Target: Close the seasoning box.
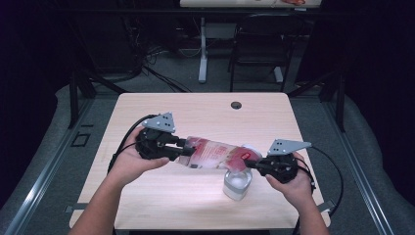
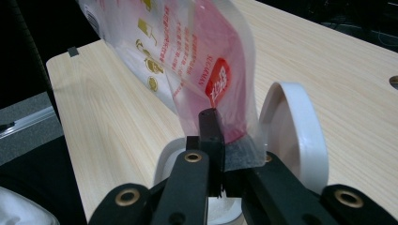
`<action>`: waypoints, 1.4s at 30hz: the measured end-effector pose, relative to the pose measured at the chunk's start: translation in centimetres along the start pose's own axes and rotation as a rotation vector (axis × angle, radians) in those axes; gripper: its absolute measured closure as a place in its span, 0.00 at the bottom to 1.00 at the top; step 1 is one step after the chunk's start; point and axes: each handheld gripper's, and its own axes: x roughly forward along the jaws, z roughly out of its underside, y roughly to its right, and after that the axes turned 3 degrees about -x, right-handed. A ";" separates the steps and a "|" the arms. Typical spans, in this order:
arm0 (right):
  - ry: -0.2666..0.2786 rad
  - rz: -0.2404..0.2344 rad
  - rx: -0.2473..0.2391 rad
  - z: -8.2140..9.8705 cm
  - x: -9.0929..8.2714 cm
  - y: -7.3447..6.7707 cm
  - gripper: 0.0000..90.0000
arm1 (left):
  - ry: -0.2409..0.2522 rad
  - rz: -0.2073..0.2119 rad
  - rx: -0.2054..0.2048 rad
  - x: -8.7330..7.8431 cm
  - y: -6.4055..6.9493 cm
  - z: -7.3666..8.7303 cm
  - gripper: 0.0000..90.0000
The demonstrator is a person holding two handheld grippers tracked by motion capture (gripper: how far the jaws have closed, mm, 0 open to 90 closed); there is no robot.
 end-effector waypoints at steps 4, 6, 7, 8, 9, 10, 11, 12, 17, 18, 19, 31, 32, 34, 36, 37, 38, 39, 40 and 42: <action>-0.003 -0.004 -0.022 -0.3 0.1 -0.4 1.00 | 0.000 0.001 0.007 0.2 0.2 0.0 0.76; -0.004 -0.003 -0.022 -0.3 0.1 -0.5 1.00 | 0.004 0.002 0.003 0.3 0.2 0.0 0.76; -0.003 -0.004 -0.020 -0.3 0.1 -0.4 1.00 | 0.004 0.000 0.004 0.3 0.1 0.0 0.76; 0.000 -0.006 -0.018 -0.3 0.1 -0.4 1.00 | 0.005 -0.004 0.005 0.3 0.1 0.0 0.76; 0.001 -0.007 -0.017 -0.3 0.1 -0.4 1.00 | 0.005 -0.006 0.006 0.3 0.1 -0.1 0.76; 0.002 -0.009 -0.016 -0.3 0.1 -0.4 1.00 | 0.006 -0.010 0.007 0.3 0.1 -0.1 0.77; 0.003 -0.010 -0.015 -0.3 0.1 -0.4 1.00 | 0.002 -0.013 0.009 0.3 0.1 -0.1 0.77; 0.004 -0.010 -0.015 -0.3 0.1 -0.4 1.00 | -0.003 -0.017 0.015 0.3 0.2 -0.1 0.78; 0.015 -0.016 -0.002 -0.4 0.0 -0.3 1.00 | -0.021 -0.037 0.058 0.2 0.4 -0.4 0.84; 0.016 -0.019 -0.001 -0.4 0.0 -0.3 1.00 | -0.022 -0.035 0.061 0.2 0.5 -0.4 0.84; 0.021 -0.021 0.004 -0.4 0.0 -0.4 1.00 | -0.026 -0.035 0.068 0.1 0.5 -0.4 0.85; 0.043 -0.058 0.029 -1.0 0.7 -0.4 1.00 | -0.011 -0.039 0.040 -0.7 0.0 0.9 0.86; 0.044 -0.062 0.030 -1.1 0.7 -0.4 1.00 | -0.009 -0.039 0.039 -0.7 -0.1 1.1 0.87; 0.055 -0.069 0.036 -1.3 0.8 -0.3 1.00 | -0.005 -0.037 0.031 -0.7 -0.3 1.6 0.86; 0.066 -0.077 0.042 -1.5 0.8 -0.3 1.00 | 0.000 -0.036 0.021 -0.7 -0.4 1.9 0.86; 0.072 -0.082 0.043 -1.7 0.9 -0.2 1.00 | -0.003 -0.034 0.021 -0.8 -0.6 2.1 0.86; 0.077 -0.090 0.045 -1.8 0.9 -0.2 1.00 | 0.003 -0.035 0.014 -0.9 -0.6 2.3 0.86; 0.081 -0.092 0.047 -1.9 1.0 -0.2 1.00 | 0.006 -0.036 0.009 -0.9 -0.7 2.5 0.86; 0.083 -0.098 0.047 -2.0 1.1 -0.2 1.00 | 0.007 -0.036 0.008 -0.9 -0.8 2.7 0.87; 0.089 -0.106 0.053 -2.2 1.3 -0.2 1.00 | 0.013 -0.036 -0.004 -1.0 -0.9 3.1 0.87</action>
